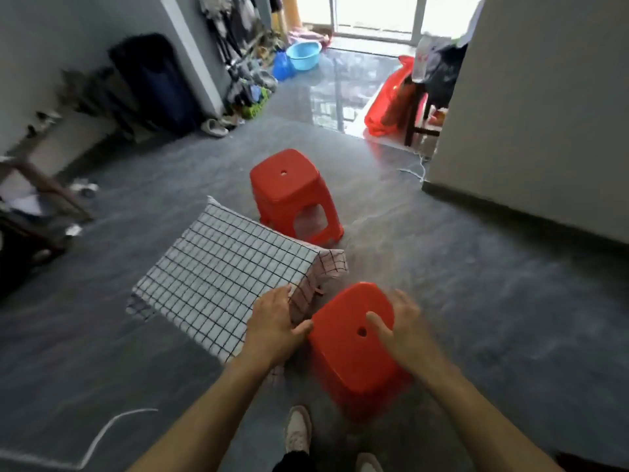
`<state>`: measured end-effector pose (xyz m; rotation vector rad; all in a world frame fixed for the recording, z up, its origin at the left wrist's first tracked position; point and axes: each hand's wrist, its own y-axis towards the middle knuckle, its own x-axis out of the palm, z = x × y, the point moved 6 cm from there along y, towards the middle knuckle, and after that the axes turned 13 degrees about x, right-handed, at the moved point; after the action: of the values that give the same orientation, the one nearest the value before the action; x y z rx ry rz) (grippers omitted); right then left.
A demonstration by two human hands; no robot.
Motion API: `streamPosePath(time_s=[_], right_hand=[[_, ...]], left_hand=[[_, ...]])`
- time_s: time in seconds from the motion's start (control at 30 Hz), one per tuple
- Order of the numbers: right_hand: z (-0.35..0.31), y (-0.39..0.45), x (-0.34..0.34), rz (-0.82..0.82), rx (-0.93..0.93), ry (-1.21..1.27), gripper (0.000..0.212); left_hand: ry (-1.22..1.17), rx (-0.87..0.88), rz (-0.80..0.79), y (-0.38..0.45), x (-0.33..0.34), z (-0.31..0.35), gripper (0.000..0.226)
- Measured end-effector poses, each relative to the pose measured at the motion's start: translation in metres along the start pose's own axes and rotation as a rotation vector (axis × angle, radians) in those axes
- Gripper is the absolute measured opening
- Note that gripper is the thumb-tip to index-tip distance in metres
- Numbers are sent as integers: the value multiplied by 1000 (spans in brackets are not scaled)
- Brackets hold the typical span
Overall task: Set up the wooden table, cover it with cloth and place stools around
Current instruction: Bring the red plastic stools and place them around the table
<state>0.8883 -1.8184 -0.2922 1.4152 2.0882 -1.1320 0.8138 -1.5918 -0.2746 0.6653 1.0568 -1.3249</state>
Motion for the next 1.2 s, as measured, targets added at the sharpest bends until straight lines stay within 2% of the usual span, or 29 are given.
streamPosePath(time_s=[0.1,0.23,0.4,0.53,0.77,0.97,1.2], right_hand=[[-49,-39,-21,-24,-105,-32,54],[-104,-87,-14,-90,-265,-107,52],[-170,-143,32,-181,-470,-200,62],[-226,-207,89,-270,-647,-260,64],[-294,-378,209,-371,-946,-384,61],[-309,-544,336,-506,-1171,-537,64],[-301,-720,438,-727,-1429,-719,67]], left_hand=[[-101,-101,116,-53,-35,6,84],[-197,-204,329,-122,-95,-7,75],[-257,-348,542,-224,-155,-54,71],[-236,-488,688,-333,-178,-95,67],[-217,-719,870,-556,-167,-168,67],[-240,-937,1050,-753,-123,-219,64],[-206,-1200,1273,-932,-74,-217,57]])
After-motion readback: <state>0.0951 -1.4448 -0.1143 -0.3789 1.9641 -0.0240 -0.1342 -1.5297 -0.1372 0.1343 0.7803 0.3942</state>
